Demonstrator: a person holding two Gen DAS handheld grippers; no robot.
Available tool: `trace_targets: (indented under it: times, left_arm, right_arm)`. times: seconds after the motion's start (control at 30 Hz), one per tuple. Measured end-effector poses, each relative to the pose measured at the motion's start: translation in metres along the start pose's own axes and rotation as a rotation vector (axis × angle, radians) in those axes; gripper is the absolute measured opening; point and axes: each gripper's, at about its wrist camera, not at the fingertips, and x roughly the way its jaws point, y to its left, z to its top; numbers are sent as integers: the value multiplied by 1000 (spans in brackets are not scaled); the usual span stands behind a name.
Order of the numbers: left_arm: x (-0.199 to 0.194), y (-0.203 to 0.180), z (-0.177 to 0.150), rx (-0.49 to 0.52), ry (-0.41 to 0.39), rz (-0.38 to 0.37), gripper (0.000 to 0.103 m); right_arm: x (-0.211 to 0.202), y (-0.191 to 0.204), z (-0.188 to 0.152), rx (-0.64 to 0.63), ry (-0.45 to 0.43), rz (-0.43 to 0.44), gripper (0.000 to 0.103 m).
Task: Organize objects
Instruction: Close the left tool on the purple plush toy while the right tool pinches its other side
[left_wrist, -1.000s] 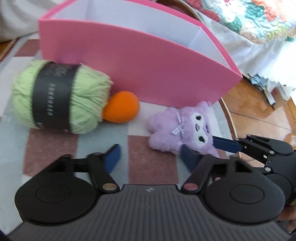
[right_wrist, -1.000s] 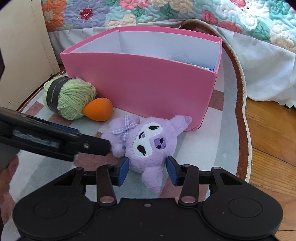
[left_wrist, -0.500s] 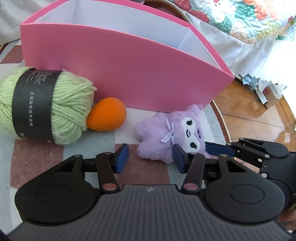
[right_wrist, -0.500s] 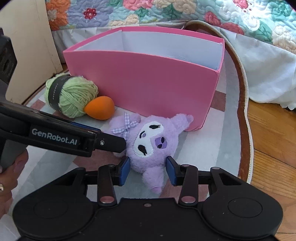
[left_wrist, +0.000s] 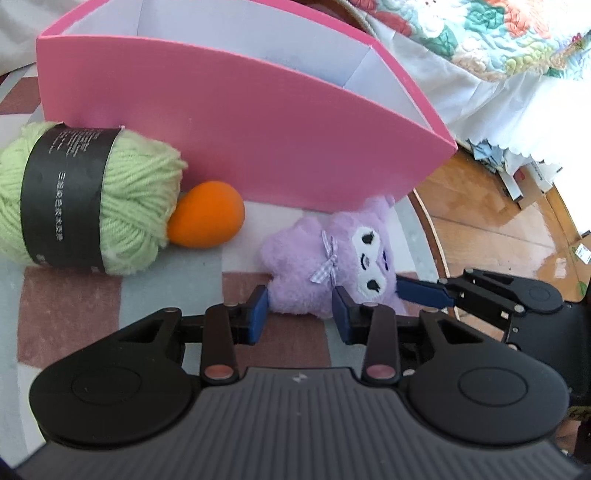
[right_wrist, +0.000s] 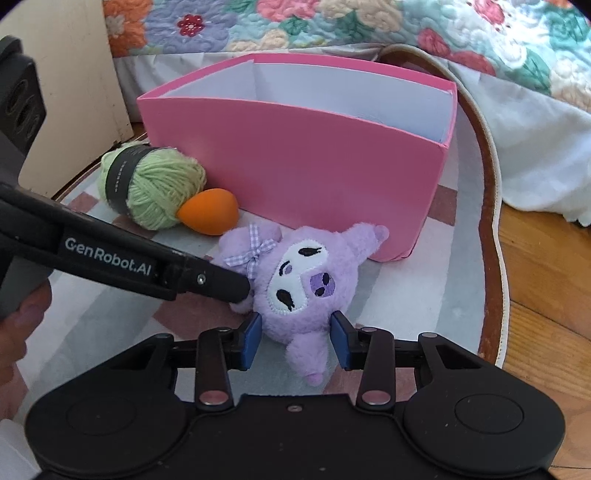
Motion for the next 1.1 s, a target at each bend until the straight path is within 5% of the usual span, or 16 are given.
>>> trace_targets:
  times: [0.2,0.3,0.57,0.73,1.1]
  left_arm:
    - [-17,-3,-9,33,67,41,37]
    - [-15,13,-14,-51,156,12,37]
    - [-30,23,-8,-94,111,19,40]
    - [-28,25,-6,-99,105,43,40]
    - [-19,30,-7,-182,82,6,37]
  right_arm:
    - [-8,8,4,-43,29,79,46]
    - [-12,14,6,-43,54,117,46]
    - [-16,24,11,-83,85,110,49]
    - [-13,12,13,7,93,125,61]
    - [-3,16,9,-38,112,111,54]
